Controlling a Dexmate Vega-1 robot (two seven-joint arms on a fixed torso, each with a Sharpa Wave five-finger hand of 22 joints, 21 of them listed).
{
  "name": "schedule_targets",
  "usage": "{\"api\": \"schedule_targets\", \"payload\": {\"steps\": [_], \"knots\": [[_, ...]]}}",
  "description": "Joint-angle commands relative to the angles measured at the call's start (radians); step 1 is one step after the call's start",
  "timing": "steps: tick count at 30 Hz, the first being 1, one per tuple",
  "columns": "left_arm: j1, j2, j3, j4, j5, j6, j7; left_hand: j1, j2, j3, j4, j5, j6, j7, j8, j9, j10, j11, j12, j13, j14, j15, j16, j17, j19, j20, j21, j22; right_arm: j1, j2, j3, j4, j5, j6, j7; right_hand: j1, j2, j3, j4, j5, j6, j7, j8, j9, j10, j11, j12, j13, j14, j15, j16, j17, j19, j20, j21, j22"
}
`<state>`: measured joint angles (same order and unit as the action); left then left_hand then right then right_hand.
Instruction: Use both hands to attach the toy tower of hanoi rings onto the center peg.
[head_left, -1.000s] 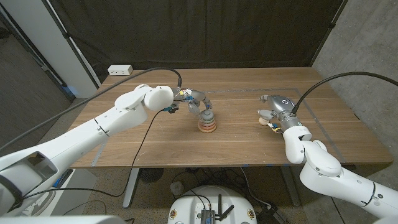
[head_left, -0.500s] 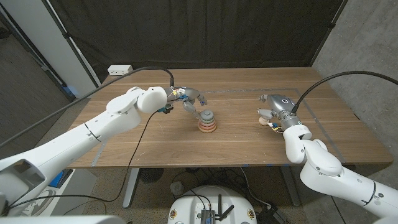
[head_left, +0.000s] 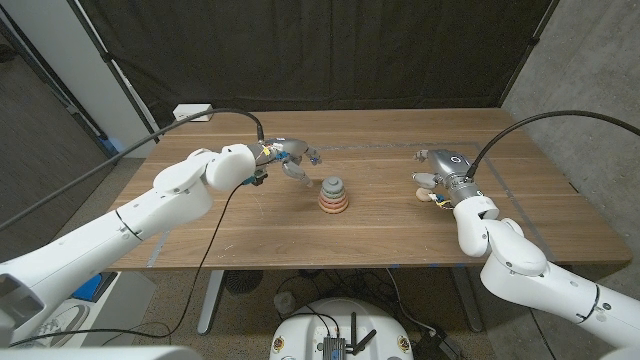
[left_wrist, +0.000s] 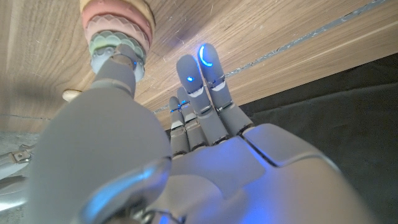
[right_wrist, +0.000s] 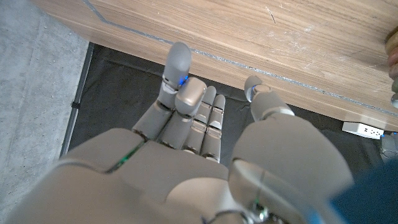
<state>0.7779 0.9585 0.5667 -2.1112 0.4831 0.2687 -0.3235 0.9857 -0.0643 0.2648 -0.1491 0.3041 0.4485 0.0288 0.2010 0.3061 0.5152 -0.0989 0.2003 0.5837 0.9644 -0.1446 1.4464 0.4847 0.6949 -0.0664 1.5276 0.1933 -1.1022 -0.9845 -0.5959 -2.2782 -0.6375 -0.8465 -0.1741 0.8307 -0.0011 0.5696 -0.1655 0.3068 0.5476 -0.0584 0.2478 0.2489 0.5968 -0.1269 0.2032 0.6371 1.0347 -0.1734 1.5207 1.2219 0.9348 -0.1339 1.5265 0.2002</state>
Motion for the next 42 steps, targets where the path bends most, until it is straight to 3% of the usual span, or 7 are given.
{"api": "schedule_targets", "payload": {"steps": [1,23,35,42], "knots": [[0.100,0.036,-0.068,-0.038,-0.038,0.059,0.116,-0.006,0.005,0.003,-0.005,0.009,0.013,-0.002,0.008,0.001,0.009,-0.005,0.010,0.002,0.007,-0.073,0.004,0.002,0.009,-0.140,0.003,0.002,0.022,0.006,0.003,0.025,0.011,0.021,0.012,-0.001,0.000,0.007,-0.001,0.005,-0.007,0.002,-0.006,0.004,-0.002,0.003,0.000,0.003,-0.004,-0.043,-0.003,-0.001,0.003,-0.082,0.005,0.003],[0.293,0.097,-0.179,-0.125,-0.073,0.185,0.343,-0.002,0.019,0.009,-0.006,0.014,0.047,-0.014,0.016,-0.010,0.052,-0.019,0.020,-0.008,0.018,-0.074,0.014,0.004,0.014,-0.139,0.005,0.001,0.025,0.007,0.014,0.041,0.025,0.052,0.004,-0.001,-0.001,0.008,-0.001,0.005,-0.007,0.000,-0.007,0.004,0.000,0.000,0.001,0.003,0.000,-0.043,0.001,0.003,0.002,-0.082,0.003,0.001],[0.359,0.090,-0.197,-0.132,-0.052,0.247,0.463,0.000,0.020,0.011,-0.009,0.015,0.053,-0.015,0.015,-0.014,0.052,-0.021,0.016,-0.013,0.023,-0.074,0.017,0.004,0.018,-0.140,0.005,0.001,0.016,0.009,0.020,0.030,0.040,0.039,0.006,0.000,-0.002,0.008,-0.002,0.005,-0.012,0.001,-0.010,0.004,-0.012,0.005,-0.004,0.001,-0.002,-0.043,-0.001,0.002,0.002,-0.082,0.004,0.002],[0.418,0.078,-0.235,-0.124,-0.101,0.246,0.524,-0.001,0.022,0.012,-0.008,0.016,0.052,-0.016,0.013,-0.018,0.054,-0.021,0.014,-0.017,0.023,-0.073,0.017,0.002,0.019,-0.139,0.005,0.001,0.016,0.011,0.015,0.029,0.043,0.031,0.009,-0.001,-0.002,0.008,-0.001,0.005,-0.016,0.003,-0.012,0.005,-0.014,0.004,-0.004,0.002,-0.003,-0.043,0.000,0.003,-0.001,-0.082,0.002,0.001]]}}
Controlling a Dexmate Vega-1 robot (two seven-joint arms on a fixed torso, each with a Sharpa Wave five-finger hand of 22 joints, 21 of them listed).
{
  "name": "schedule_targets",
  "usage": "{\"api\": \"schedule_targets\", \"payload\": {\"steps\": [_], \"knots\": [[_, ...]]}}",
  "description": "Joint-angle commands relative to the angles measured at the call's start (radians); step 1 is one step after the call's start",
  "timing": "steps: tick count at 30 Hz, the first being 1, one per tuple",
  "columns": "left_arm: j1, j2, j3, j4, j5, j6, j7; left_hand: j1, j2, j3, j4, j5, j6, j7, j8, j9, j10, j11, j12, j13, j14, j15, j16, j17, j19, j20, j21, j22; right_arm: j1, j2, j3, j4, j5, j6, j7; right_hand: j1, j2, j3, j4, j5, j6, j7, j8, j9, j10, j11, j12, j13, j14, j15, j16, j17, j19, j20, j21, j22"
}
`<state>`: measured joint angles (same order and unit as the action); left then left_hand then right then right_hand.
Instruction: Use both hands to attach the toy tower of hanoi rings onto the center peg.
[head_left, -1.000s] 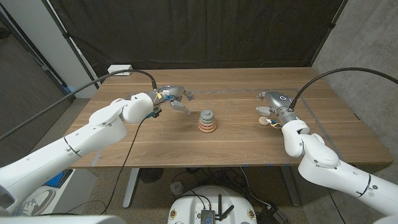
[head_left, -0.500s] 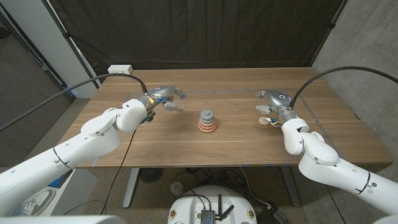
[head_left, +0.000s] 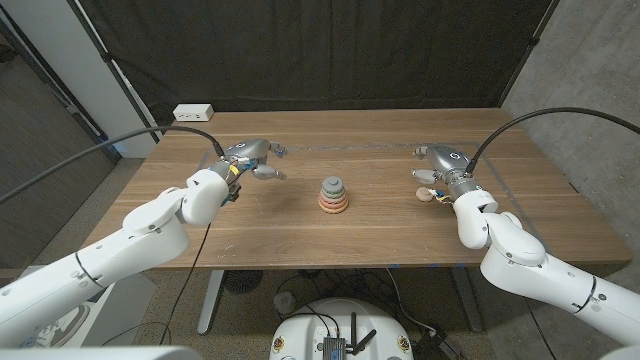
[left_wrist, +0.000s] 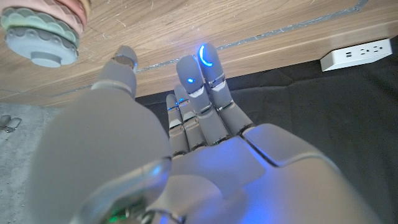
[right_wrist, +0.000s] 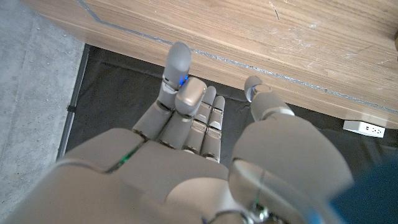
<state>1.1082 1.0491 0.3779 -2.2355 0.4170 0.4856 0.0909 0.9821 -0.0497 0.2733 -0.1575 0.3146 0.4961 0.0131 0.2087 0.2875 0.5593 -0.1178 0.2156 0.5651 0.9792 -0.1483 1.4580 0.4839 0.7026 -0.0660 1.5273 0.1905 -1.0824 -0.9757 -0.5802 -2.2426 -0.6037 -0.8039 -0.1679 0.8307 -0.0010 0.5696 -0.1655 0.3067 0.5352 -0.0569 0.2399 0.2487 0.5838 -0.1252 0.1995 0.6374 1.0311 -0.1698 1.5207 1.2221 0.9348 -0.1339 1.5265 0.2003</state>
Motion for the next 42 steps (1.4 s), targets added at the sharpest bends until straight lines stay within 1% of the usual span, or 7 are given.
{"api": "schedule_targets", "payload": {"steps": [1,4,12,20,29,40,42], "knots": [[0.096,-0.013,-0.053,0.000,-0.042,0.029,0.117,0.002,0.008,0.004,0.000,0.005,0.007,0.000,0.006,0.000,0.010,-0.002,-0.002,0.001,0.008,-0.070,0.005,0.002,0.011,-0.139,0.005,0.003,-0.006,0.001,0.000,-0.009,0.011,-0.012,0.002,-0.001,-0.002,0.008,-0.001,0.005,-0.004,0.001,-0.004,0.005,-0.001,0.003,0.000,0.001,0.001,-0.046,0.000,0.002,-0.001,-0.082,0.002,0.000],[0.124,-0.013,-0.071,-0.003,-0.052,0.032,0.148,0.001,0.009,0.004,0.001,0.006,0.010,-0.002,0.006,-0.001,0.012,-0.002,-0.001,0.001,0.008,-0.070,0.005,0.001,0.011,-0.139,0.004,0.003,0.000,0.000,-0.006,-0.007,0.014,-0.010,0.011,-0.001,-0.003,0.008,-0.002,0.005,-0.004,0.000,-0.004,0.005,-0.007,0.007,-0.002,0.001,-0.014,-0.046,-0.015,-0.010,-0.003,-0.082,0.001,-0.001],[0.172,-0.022,-0.103,0.002,-0.091,0.027,0.199,-0.001,0.011,0.005,0.001,0.006,0.012,-0.001,0.005,-0.003,0.017,-0.004,0.000,0.000,0.007,-0.070,0.006,0.001,0.011,-0.139,0.003,0.003,0.008,0.008,-0.020,-0.004,0.007,-0.018,0.006,0.002,-0.003,0.008,-0.002,0.005,-0.004,0.000,-0.004,0.006,-0.018,0.010,-0.005,-0.001,-0.006,-0.047,-0.009,-0.004,0.002,-0.082,0.005,0.003],[0.177,-0.026,-0.108,0.011,-0.113,0.017,0.218,-0.003,0.011,0.006,0.001,0.006,0.015,-0.002,0.005,-0.005,0.021,-0.004,0.000,-0.001,0.008,-0.070,0.007,0.002,0.011,-0.139,0.002,0.002,0.017,0.013,-0.032,-0.006,0.002,-0.038,0.014,0.002,-0.004,0.007,-0.002,0.004,-0.010,0.002,-0.006,0.007,-0.027,0.013,-0.007,-0.004,-0.003,-0.046,-0.005,0.000,-0.002,-0.082,0.002,0.000],[0.172,-0.025,-0.102,0.021,-0.127,0.008,0.225,-0.007,0.013,0.006,0.003,0.006,0.017,-0.002,0.005,-0.007,0.022,-0.005,0.000,-0.001,0.008,-0.070,0.008,0.002,0.012,-0.138,0.001,0.002,0.035,0.011,-0.056,-0.021,-0.017,-0.107,0.059,-0.002,-0.008,0.006,-0.001,0.004,-0.024,0.006,-0.012,0.007,-0.051,0.021,-0.013,-0.008,-0.015,-0.046,-0.014,-0.005,-0.010,-0.082,-0.001,-0.002],[0.160,-0.023,-0.093,0.026,-0.130,0.003,0.234,-0.015,0.013,0.006,0.004,0.006,0.020,0.000,0.004,-0.010,0.025,-0.003,0.000,-0.003,0.007,-0.070,0.008,0.002,0.014,-0.138,-0.001,0.000,0.057,-0.028,-0.082,-0.047,-0.016,-0.166,0.128,-0.013,-0.019,0.000,0.001,0.001,-0.048,0.018,-0.021,0.007,-0.085,0.037,-0.018,-0.015,-0.026,-0.046,-0.022,-0.004,-0.020,-0.081,-0.004,-0.003],[0.157,-0.021,-0.091,0.025,-0.130,0.002,0.232,-0.015,0.013,0.006,0.004,0.006,0.021,0.000,0.004,-0.010,0.026,-0.002,0.000,-0.003,0.008,-0.070,0.008,0.002,0.015,-0.138,-0.001,0.000,0.068,-0.032,-0.095,-0.048,-0.023,-0.182,0.143,-0.014,-0.021,0.000,0.001,0.000,-0.041,0.020,-0.018,0.006,-0.090,0.042,-0.018,-0.017,-0.033,-0.046,-0.029,-0.009,-0.022,-0.081,-0.005,-0.003]]}}
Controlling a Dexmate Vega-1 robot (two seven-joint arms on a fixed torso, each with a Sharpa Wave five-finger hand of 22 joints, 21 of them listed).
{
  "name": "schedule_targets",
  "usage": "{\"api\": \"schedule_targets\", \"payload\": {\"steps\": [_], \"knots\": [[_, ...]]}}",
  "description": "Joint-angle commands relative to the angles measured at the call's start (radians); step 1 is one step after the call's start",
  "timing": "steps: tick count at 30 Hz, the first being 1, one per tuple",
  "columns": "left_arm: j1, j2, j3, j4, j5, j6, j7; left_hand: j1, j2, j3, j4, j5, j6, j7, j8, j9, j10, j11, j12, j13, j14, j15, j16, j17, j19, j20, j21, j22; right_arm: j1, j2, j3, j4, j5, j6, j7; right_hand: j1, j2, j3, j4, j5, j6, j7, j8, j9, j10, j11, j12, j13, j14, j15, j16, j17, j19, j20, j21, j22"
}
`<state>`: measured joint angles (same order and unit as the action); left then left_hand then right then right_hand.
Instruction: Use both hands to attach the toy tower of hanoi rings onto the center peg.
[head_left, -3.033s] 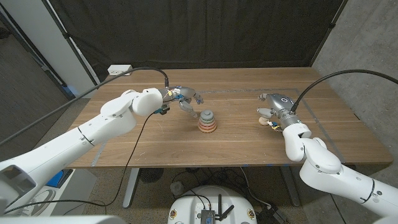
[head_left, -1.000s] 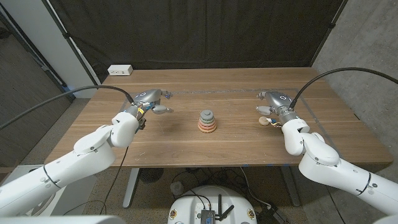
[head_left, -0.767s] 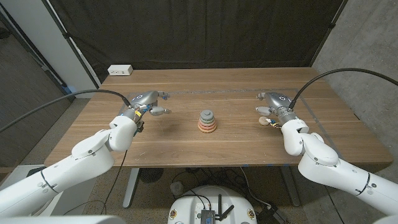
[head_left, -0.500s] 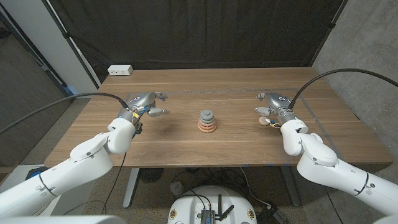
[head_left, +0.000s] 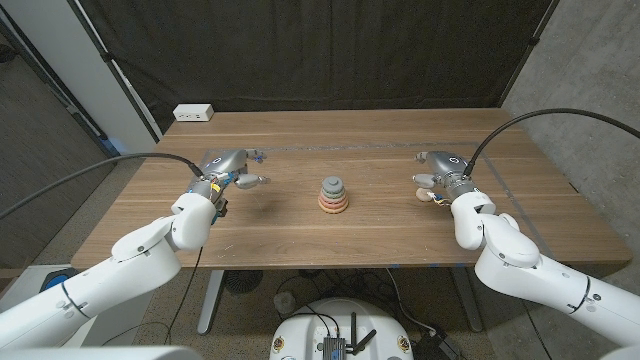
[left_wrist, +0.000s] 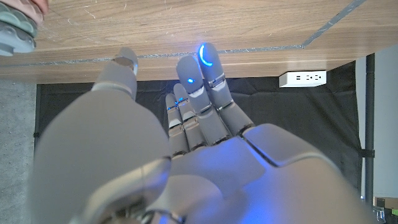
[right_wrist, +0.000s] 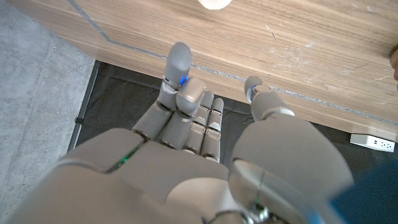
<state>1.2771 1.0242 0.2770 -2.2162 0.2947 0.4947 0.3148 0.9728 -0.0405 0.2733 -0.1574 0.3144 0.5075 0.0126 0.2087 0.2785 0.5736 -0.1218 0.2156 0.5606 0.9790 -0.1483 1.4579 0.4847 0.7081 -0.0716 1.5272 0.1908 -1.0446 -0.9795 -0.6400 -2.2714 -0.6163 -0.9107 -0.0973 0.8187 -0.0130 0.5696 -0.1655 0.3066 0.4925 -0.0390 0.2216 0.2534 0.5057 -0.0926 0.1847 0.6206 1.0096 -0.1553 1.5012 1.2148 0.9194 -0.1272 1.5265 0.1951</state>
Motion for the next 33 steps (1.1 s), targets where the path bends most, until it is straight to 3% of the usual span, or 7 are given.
{"api": "schedule_targets", "payload": {"steps": [1,11,33], "knots": [[-0.014,0.004,0.012,0.006,-0.007,-0.007,0.009,-0.006,0.004,0.006,0.004,0.006,0.011,0.002,0.005,-0.001,0.011,0.003,-0.001,0.001,0.007,-0.070,0.008,0.001,0.009,-0.132,-0.002,0.000,0.033,-0.032,-0.036,-0.021,-0.008,-0.077,0.079,-0.003,-0.010,0.000,0.001,0.000,0.003,0.002,0.001,0.002,-0.017,0.010,-0.004,-0.001,-0.012,-0.060,-0.009,0.000,-0.007,-0.088,-0.005,0.002],[-0.020,0.003,0.019,0.005,-0.008,-0.001,0.010,-0.010,0.006,0.008,0.003,0.006,0.015,0.003,0.004,-0.004,0.015,0.002,0.000,0.001,0.009,-0.070,0.010,0.002,0.011,-0.133,-0.003,-0.001,0.097,-0.040,-0.094,-0.008,-0.017,-0.128,0.159,-0.003,-0.012,0.000,0.000,-0.001,-0.023,0.007,-0.008,0.001,-0.024,0.010,0.000,-0.007,-0.022,-0.061,-0.019,-0.004,-0.013,-0.088,-0.007,0.001],[-0.040,-0.001,0.039,0.017,-0.019,-0.003,0.009,-0.016,0.009,0.012,0.002,0.007,0.018,0.008,0.001,-0.009,0.024,0.000,0.003,0.000,0.009,-0.070,0.010,0.002,0.013,-0.133,-0.007,-0.002,0.222,-0.027,-0.206,0.060,-0.024,-0.183,0.274,-0.006,-0.014,-0.004,0.001,-0.001,-0.021,0.004,-0.003,0.003,-0.023,0.010,0.006,-0.016,-0.033,-0.061,-0.032,-0.008,-0.024,-0.088,-0.010,0.000]]}}
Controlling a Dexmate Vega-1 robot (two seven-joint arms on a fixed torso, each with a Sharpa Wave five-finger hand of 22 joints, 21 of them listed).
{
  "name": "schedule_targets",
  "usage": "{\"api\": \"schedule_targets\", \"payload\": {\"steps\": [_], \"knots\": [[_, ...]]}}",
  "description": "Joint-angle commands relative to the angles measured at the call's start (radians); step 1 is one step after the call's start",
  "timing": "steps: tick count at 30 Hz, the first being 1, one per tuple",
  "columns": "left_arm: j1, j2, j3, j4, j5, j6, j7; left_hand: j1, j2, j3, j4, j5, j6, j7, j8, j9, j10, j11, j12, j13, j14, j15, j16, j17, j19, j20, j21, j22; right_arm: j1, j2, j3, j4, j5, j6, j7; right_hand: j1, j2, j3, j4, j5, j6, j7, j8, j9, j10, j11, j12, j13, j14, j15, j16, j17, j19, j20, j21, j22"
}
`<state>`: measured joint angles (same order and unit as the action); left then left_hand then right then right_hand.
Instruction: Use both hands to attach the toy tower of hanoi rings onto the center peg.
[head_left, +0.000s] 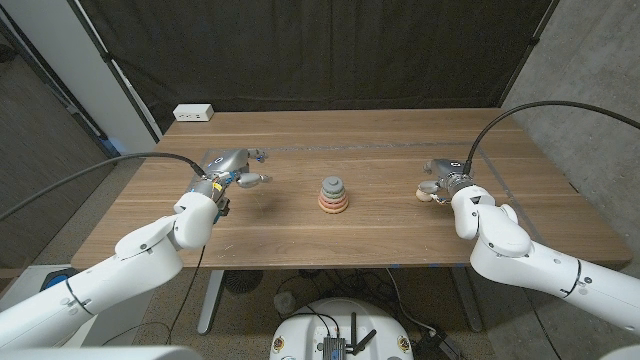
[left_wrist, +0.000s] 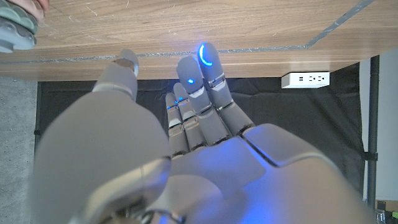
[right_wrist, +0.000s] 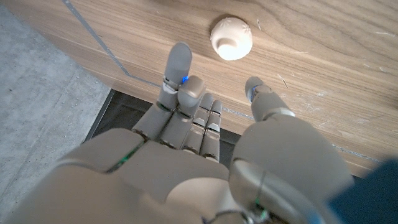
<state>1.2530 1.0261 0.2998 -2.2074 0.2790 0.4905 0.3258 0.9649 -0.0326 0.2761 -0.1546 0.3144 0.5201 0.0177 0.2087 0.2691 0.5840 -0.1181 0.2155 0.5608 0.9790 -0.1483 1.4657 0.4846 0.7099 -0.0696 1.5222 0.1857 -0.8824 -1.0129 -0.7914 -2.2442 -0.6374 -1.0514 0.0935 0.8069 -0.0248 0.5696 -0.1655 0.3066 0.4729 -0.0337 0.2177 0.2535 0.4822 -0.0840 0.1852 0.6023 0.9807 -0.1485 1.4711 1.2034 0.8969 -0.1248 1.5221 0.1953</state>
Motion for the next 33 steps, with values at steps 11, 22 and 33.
{"api": "schedule_targets", "payload": {"steps": [11,22,33], "knots": [[-0.024,-0.001,0.020,0.011,-0.005,0.000,-0.002,-0.010,0.002,0.011,-0.002,0.008,0.007,0.003,0.000,-0.002,0.015,-0.003,0.004,0.002,0.010,-0.070,0.003,0.003,0.012,-0.135,-0.004,0.003,0.084,0.016,-0.080,0.053,0.012,-0.054,0.093,0.005,-0.003,-0.006,0.002,0.000,-0.013,0.003,-0.002,0.002,-0.003,0.001,0.007,-0.003,-0.010,-0.068,-0.010,-0.001,-0.005,-0.090,-0.006,-0.001],[-0.028,-0.001,0.020,0.013,-0.010,-0.002,-0.001,-0.013,0.004,0.012,-0.001,0.008,0.009,0.003,0.000,-0.003,0.017,0.000,0.005,0.002,0.010,-0.070,0.003,0.003,0.012,-0.135,-0.005,0.003,0.126,0.023,-0.125,0.073,0.023,-0.085,0.125,-0.003,-0.013,-0.012,0.002,-0.002,-0.047,0.012,-0.012,0.001,-0.027,0.013,0.001,-0.008,-0.010,-0.068,-0.009,0.007,-0.011,-0.089,-0.007,-0.001],[-0.027,0.002,0.017,0.013,-0.016,0.000,-0.001,-0.015,0.005,0.014,-0.001,0.009,0.012,0.002,0.001,-0.004,0.018,-0.005,0.004,0.001,0.009,-0.070,0.003,0.003,0.013,-0.134,-0.006,0.003,0.184,0.031,-0.193,0.096,0.003,-0.127,0.161,-0.013,-0.029,-0.021,0.002,-0.007,-0.077,0.017,-0.017,0.000,-0.044,0.015,0.001,-0.013,-0.027,-0.068,-0.026,-0.002,-0.021,-0.089,-0.011,-0.003]]}}
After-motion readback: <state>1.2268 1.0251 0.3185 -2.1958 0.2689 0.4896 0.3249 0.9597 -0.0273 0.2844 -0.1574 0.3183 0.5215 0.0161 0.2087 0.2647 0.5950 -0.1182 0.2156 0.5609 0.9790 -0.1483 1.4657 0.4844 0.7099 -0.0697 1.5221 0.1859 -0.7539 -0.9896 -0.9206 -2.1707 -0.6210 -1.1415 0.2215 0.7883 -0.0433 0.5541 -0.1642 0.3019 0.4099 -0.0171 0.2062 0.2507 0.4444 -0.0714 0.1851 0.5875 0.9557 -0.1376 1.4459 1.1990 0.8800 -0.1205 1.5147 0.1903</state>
